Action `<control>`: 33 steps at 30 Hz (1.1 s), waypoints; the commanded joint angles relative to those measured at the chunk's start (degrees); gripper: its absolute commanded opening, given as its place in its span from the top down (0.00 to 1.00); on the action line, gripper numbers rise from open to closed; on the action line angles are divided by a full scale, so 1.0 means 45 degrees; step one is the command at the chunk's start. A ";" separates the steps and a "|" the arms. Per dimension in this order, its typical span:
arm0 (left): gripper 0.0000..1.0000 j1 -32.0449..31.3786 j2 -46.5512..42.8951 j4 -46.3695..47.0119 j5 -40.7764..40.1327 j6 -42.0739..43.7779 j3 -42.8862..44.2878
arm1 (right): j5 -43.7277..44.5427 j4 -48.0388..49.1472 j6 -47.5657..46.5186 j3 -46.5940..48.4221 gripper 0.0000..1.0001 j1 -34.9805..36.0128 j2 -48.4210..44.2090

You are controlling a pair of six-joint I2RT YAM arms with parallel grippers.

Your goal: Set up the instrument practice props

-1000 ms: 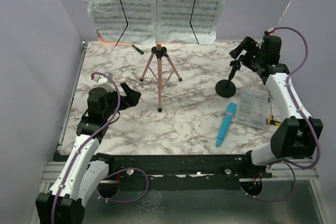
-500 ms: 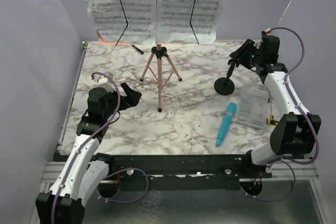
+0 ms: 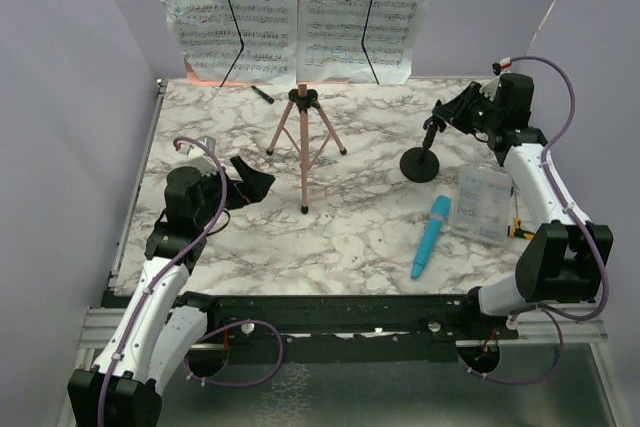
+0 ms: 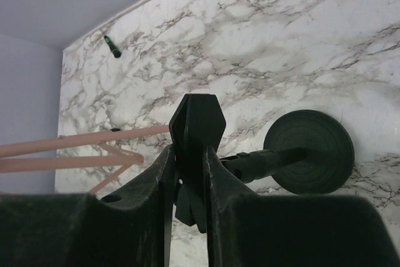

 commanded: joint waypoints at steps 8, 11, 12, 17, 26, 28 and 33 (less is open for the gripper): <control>0.01 -0.0577 0.0172 0.1070 0.1888 -0.0682 0.1216 | -0.2716 -0.0370 0.1323 -0.1560 0.88 0.0015 -0.2066; 0.01 -0.1095 0.0185 0.1069 0.1816 -0.0327 0.1529 | -0.3176 -0.0136 0.1982 -0.2320 0.88 0.0113 -0.2796; 0.01 -0.1349 0.0226 0.1064 0.1755 -0.0181 0.1647 | -0.3274 -0.0129 0.2146 -0.2518 0.88 0.0186 -0.2999; 0.01 -0.3286 0.0851 0.1056 0.0783 0.0338 0.2336 | -0.3134 0.0005 0.2948 -0.3670 0.88 0.1189 -0.3984; 0.01 -0.6609 0.2193 0.0882 -0.1480 0.1188 0.3159 | -0.1402 -0.0026 0.4128 -0.4380 0.88 0.3859 -0.4995; 0.01 -0.7048 0.2185 0.0874 -0.2105 0.1282 0.3158 | -0.1005 -0.0090 0.4272 -0.4457 0.88 0.4224 -0.5052; 0.01 -0.7748 0.2230 0.0808 -0.2852 0.1408 0.3051 | -0.0575 0.0468 0.4624 -0.5195 0.82 0.4867 -0.4999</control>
